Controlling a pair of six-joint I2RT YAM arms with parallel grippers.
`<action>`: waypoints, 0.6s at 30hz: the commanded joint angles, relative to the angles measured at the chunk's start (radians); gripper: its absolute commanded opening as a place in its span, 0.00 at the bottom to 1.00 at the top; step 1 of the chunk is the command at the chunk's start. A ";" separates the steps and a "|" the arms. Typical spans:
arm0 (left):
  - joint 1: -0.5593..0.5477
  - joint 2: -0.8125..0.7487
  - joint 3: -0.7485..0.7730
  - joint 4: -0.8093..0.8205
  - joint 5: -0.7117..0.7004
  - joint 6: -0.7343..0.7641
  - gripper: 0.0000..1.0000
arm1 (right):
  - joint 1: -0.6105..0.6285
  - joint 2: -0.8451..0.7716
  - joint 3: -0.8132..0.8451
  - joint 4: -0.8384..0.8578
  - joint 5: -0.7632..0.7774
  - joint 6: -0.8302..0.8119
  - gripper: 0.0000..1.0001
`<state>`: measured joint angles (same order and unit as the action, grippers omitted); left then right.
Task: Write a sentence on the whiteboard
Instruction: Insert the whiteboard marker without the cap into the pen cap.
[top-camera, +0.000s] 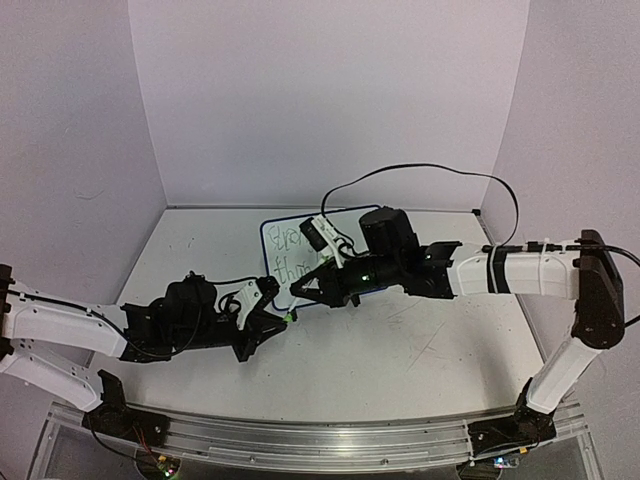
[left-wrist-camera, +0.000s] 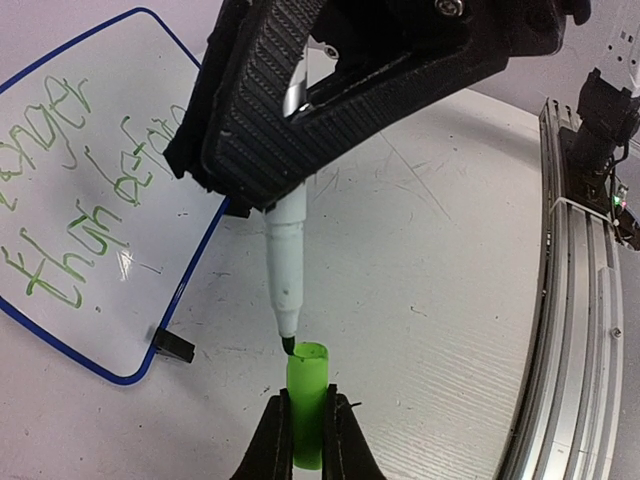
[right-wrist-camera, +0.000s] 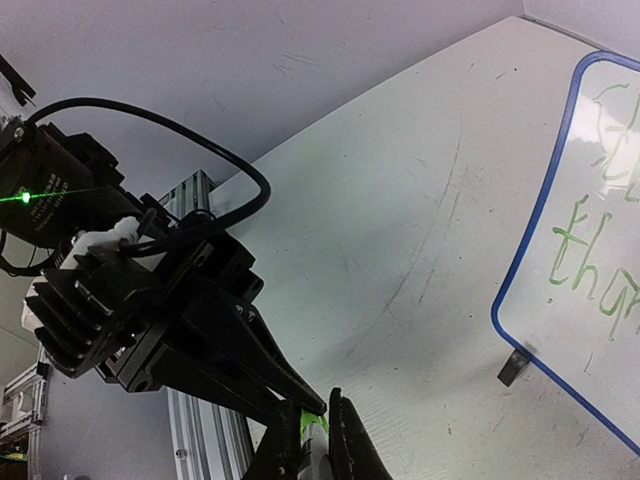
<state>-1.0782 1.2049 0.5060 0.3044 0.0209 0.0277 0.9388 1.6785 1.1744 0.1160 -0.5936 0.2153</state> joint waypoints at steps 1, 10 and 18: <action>0.000 -0.034 -0.004 0.041 -0.044 0.003 0.00 | 0.012 0.017 0.008 0.031 0.003 0.004 0.00; 0.000 -0.039 -0.005 0.041 -0.050 0.004 0.00 | 0.017 0.000 -0.012 0.033 0.012 0.007 0.00; 0.000 -0.034 0.017 0.041 -0.052 -0.016 0.00 | 0.055 0.080 0.014 0.063 0.027 0.030 0.00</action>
<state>-1.0794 1.1893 0.4995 0.3065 -0.0109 0.0258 0.9684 1.7041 1.1717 0.1295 -0.5687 0.2170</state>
